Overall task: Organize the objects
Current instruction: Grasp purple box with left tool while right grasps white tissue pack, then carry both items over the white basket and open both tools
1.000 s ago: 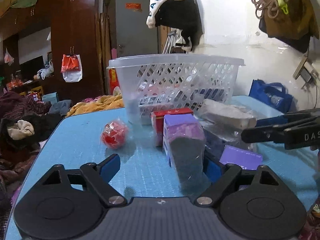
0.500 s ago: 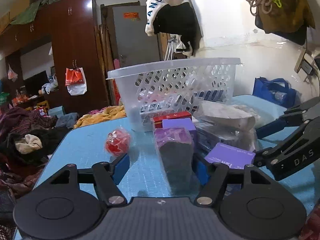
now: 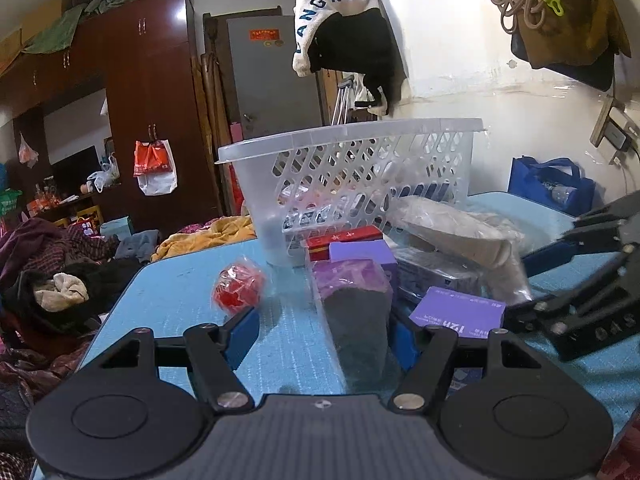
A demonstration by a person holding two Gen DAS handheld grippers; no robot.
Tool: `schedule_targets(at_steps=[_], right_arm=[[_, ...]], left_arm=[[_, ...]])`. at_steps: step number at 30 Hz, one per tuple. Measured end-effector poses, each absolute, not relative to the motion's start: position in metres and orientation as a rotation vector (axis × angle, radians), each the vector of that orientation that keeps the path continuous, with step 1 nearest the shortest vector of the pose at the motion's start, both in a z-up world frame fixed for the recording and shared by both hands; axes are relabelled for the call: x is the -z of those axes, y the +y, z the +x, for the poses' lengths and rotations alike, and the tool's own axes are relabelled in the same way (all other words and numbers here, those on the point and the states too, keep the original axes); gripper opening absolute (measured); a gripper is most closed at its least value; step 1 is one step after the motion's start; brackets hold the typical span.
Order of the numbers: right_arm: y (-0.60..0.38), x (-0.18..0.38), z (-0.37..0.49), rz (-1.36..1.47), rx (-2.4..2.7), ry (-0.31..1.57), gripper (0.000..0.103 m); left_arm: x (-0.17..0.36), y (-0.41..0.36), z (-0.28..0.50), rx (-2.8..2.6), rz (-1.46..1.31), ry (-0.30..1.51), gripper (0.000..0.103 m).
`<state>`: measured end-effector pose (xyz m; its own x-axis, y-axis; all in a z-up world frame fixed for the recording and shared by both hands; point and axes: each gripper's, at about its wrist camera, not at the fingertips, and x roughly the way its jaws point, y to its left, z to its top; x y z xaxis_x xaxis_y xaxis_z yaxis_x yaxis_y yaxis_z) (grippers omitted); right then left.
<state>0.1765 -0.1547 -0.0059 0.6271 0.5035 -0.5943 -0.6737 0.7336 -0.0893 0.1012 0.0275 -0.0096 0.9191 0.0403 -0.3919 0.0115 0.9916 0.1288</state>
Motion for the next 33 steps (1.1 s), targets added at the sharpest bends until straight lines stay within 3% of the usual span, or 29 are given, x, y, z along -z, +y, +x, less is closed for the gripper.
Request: schedule_targets(at_steps=[5,6,8,21,28,33], right_arm=[[-0.172,0.005,0.165,-0.311,-0.684,0.547,0.062],[-0.174,0.005,0.164,-0.307,-0.679,0.539,0.061],[-0.179,0.005,0.162,-0.294,-0.67,0.529,0.061],[-0.206,-0.018,0.152,-0.183,-0.649,0.398,0.058],[-0.193,-0.077,0.172,-0.161,-0.637,0.287,0.057],[-0.162,-0.126,0.223,-0.18,-0.587,0.204,0.058]], left_arm=[[0.008,0.028,0.1,-0.022,0.125,0.386,0.068],[0.008,0.028,0.099,-0.031,0.126,0.378,0.054],[0.009,0.029,0.1,-0.06,0.119,0.38,0.04],[-0.015,0.039,0.08,-0.048,0.06,0.252,0.04],[-0.079,0.042,0.1,0.0,0.051,0.147,0.04],[-0.134,0.033,0.166,0.005,0.061,0.149,0.04]])
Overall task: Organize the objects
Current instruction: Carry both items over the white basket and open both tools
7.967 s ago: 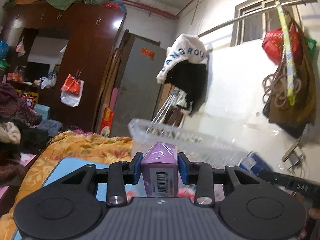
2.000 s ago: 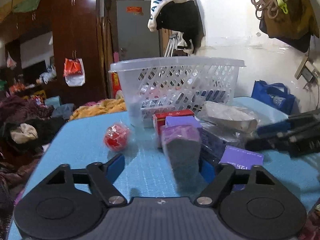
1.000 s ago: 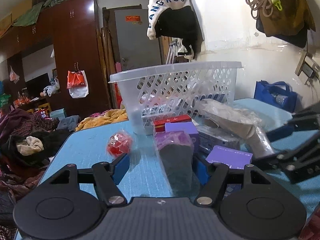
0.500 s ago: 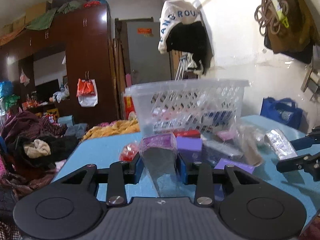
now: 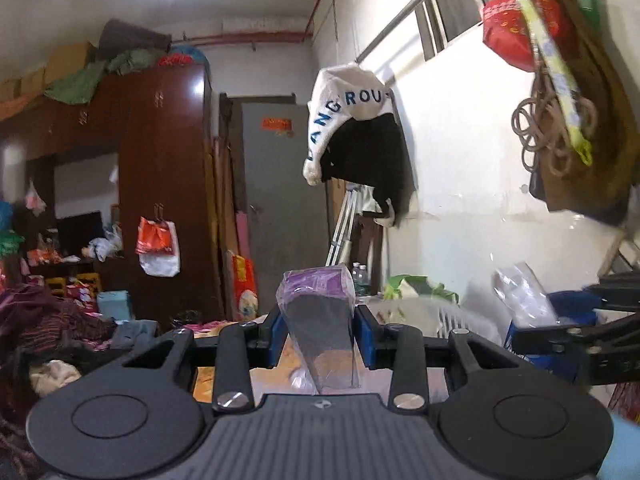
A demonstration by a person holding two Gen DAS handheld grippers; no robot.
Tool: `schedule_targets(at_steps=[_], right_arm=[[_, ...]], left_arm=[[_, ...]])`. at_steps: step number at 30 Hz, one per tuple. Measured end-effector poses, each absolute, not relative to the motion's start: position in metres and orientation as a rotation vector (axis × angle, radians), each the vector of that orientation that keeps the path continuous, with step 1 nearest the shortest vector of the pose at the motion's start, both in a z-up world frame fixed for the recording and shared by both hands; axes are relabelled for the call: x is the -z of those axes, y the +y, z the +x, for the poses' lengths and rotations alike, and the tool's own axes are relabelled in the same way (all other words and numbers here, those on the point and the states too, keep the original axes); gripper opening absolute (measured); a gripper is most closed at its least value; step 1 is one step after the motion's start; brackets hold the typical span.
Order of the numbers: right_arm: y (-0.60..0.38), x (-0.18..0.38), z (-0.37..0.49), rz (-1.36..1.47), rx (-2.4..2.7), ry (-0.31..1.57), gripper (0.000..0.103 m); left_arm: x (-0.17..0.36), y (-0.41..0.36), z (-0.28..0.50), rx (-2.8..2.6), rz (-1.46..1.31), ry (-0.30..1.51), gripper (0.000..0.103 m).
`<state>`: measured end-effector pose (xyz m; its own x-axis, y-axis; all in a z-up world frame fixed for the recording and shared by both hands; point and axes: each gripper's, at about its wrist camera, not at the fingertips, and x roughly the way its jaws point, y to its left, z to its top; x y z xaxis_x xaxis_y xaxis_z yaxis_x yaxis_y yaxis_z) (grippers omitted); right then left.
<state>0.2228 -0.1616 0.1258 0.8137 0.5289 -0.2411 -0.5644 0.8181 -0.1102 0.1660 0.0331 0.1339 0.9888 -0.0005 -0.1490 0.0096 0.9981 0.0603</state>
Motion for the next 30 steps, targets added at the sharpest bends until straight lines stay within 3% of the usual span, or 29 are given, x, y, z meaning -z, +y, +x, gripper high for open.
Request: schedule_targets(at_steps=[7,9,10,11,12,13,18,26,30], right_arm=[[-0.13,-0.123,0.295,-0.24,-0.544,0.282,0.058],[-0.125,-0.116,0.297,-0.278,-0.537,0.252,0.061],[-0.125,-0.114,0.295,-0.286,-0.53,0.244,0.072],[-0.127,-0.112,0.292,-0.283,-0.531,0.245,0.081],[-0.13,-0.112,0.287,-0.265,-0.537,0.243,0.096],[-0.135,-0.113,0.278,-0.244,-0.547,0.235,0.103],[-0.177,-0.103,0.233,-0.074,-0.58,0.197,0.103],[-0.197,-0.014,0.237,-0.146,-0.503,0.535,0.102],[-0.2,-0.005,0.252,-0.114,-0.517,0.597,0.09]], left_arm=[[-0.127,0.03,0.265,-0.016,0.022,0.334,0.041],[-0.119,0.034,0.276,-0.011,0.0,0.341,0.046],[-0.117,0.036,0.276,-0.016,-0.002,0.339,0.054],[-0.114,0.038,0.279,-0.024,-0.006,0.352,0.075],[-0.112,0.039,0.279,-0.025,-0.007,0.363,0.081],[-0.109,0.04,0.274,-0.024,0.0,0.356,0.082],[-0.099,0.047,0.2,0.016,-0.013,0.28,0.083],[-0.024,0.027,0.089,0.109,-0.003,0.316,0.084],[-0.003,0.015,0.086,0.154,0.029,0.371,0.084]])
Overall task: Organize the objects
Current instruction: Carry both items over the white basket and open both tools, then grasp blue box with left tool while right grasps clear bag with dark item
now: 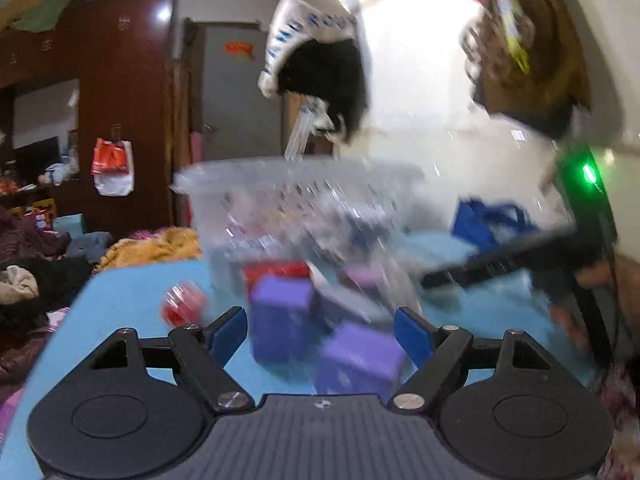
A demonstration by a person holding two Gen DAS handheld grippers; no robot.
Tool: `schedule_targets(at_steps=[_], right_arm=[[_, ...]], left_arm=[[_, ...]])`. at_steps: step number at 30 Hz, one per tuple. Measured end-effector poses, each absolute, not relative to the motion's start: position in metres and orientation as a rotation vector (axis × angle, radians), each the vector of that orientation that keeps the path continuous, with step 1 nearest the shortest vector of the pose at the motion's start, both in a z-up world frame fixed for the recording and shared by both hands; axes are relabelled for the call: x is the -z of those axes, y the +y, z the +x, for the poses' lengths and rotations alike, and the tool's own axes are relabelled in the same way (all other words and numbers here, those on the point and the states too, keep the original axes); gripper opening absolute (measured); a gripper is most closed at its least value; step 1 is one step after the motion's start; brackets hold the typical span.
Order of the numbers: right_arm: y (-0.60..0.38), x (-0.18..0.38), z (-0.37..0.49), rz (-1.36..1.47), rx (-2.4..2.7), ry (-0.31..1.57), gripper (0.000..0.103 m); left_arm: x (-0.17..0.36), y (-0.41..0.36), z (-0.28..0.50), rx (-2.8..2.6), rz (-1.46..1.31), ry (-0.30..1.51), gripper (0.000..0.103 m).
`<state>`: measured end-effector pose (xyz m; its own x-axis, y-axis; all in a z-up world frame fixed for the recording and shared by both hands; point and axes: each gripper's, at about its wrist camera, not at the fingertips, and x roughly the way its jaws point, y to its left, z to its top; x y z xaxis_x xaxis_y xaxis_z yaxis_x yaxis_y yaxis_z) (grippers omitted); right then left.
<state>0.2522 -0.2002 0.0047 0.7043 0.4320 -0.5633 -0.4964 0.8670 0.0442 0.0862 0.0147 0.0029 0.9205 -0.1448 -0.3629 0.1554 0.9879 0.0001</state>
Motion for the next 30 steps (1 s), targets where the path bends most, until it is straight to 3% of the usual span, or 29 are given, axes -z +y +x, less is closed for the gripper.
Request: schedule_targets(at_steps=[3,6,10,15,30], right_arm=[[-0.203,-0.002,0.259,-0.09,-0.541,0.631,0.081],[-0.198,0.0,0.259,-0.118,-0.547,0.643,0.08],[-0.19,0.003,0.253,-0.167,-0.539,0.636,0.062],[-0.195,-0.001,0.25,-0.134,-0.551,0.613,0.052],[-0.208,-0.01,0.239,-0.048,-0.536,0.497,0.048]], left_arm=[[0.007,0.005,0.097,0.173,0.056,0.413,0.084],[0.016,0.004,0.1,0.177,0.051,0.434,0.084],[0.022,0.002,0.099,0.173,0.049,0.44,0.083],[0.026,-0.002,0.099,0.165,0.064,0.435,0.052],[0.01,0.027,0.079,0.108,0.023,0.326,0.052]])
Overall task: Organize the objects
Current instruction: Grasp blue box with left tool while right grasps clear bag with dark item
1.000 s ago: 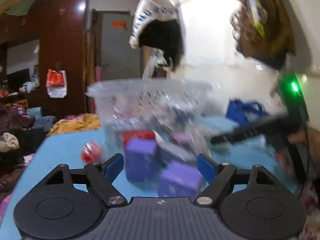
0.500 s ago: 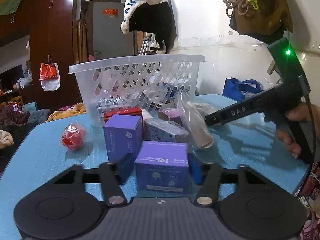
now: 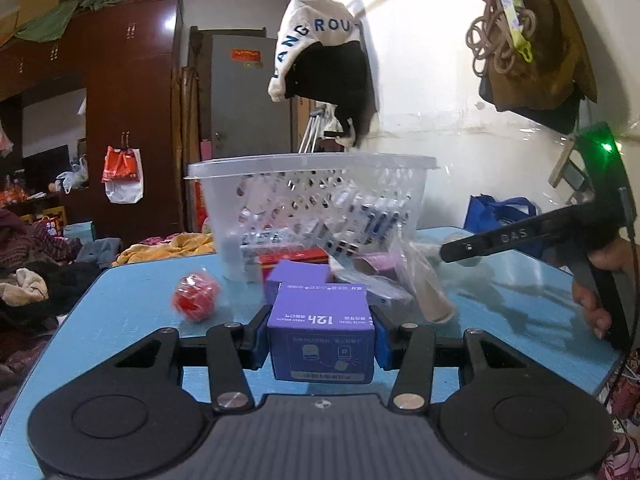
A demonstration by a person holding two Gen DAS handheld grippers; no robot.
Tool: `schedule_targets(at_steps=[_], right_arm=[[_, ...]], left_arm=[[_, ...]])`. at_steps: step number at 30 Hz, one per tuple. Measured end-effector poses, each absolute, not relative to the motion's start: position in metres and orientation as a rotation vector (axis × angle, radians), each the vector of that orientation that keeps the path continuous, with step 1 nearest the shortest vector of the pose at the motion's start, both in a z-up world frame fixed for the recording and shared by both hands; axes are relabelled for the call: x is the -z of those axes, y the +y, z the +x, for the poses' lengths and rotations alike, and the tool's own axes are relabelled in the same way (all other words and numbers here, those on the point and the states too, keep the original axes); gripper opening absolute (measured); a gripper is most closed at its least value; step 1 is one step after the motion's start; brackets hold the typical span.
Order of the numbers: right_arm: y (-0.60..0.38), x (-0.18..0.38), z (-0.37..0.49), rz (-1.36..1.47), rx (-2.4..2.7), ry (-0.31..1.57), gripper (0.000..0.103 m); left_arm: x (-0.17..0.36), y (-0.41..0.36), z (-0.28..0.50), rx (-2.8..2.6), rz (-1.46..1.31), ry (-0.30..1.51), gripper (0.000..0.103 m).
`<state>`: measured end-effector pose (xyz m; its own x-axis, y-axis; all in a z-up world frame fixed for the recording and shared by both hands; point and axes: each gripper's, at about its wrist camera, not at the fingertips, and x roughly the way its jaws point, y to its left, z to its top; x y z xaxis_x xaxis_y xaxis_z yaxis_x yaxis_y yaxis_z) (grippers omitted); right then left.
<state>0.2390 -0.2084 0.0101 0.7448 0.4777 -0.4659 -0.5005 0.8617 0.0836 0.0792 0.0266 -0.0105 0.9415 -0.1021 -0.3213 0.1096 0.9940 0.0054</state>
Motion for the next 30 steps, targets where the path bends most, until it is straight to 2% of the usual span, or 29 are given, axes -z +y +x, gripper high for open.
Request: schedule_targets(at_steps=[18,30], right_arm=[[-0.208,-0.014,0.232,-0.044,-0.522,0.433,0.048],[-0.209,-0.025,0.2,-0.069,-0.569,0.282,0.048]], left_arm=[[0.007,0.051,0.079,0.073,-0.029,0.305,0.052],[-0.003,0.055,0.076,0.065,-0.038,0.258,0.052]])
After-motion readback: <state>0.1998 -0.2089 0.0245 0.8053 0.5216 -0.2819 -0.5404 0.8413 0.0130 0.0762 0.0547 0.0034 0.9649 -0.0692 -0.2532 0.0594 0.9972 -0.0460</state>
